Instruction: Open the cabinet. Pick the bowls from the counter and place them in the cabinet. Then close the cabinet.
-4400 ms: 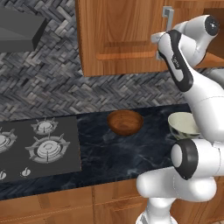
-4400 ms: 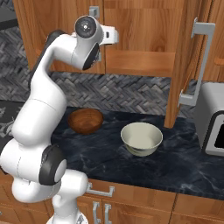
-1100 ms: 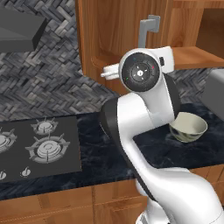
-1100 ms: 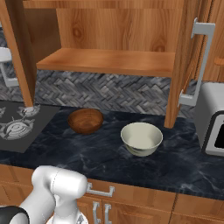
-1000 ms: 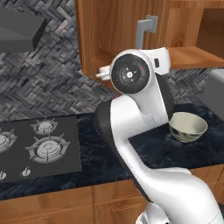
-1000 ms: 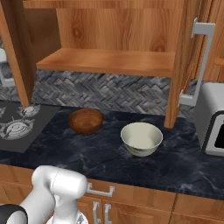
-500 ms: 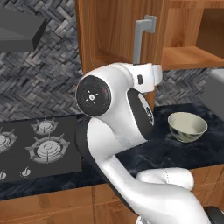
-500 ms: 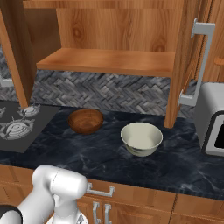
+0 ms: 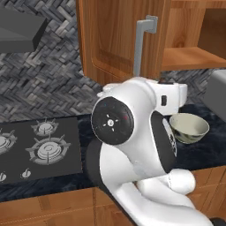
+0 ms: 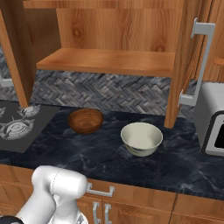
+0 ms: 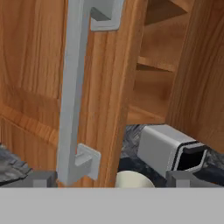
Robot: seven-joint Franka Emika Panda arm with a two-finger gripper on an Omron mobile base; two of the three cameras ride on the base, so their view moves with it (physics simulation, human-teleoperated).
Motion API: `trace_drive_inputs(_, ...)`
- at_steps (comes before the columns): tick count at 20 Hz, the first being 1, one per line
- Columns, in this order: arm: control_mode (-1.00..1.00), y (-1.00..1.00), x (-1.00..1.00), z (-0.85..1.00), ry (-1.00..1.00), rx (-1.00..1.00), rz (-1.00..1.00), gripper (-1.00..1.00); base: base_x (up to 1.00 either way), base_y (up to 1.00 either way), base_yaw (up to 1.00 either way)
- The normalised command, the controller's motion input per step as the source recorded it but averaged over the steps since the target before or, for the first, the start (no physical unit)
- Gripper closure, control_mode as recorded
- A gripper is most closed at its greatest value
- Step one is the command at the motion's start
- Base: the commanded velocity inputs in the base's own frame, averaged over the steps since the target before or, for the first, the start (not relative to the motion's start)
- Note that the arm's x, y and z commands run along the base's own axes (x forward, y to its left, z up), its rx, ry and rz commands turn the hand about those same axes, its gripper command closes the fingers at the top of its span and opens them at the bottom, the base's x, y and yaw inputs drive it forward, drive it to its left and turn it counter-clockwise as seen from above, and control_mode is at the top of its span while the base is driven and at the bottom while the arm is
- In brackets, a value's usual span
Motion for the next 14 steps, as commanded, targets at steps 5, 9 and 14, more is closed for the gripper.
trace_drive_inputs(5, -1.0, -0.7, -0.18, -0.1, 0.0, 0.14, 0.1, -1.0, 0.0, 0.0, 0.0)
trace_drive_inputs(9, -1.0, -0.65, -0.01, -0.02, 0.0, 0.23, 0.09, -1.0, 0.0, 0.0, 0.0)
trace_drive_inputs(14, -1.0, -0.43, 0.06, 0.0, 0.0, 0.3, 0.2, -1.0, 0.0, 0.0, 0.0)
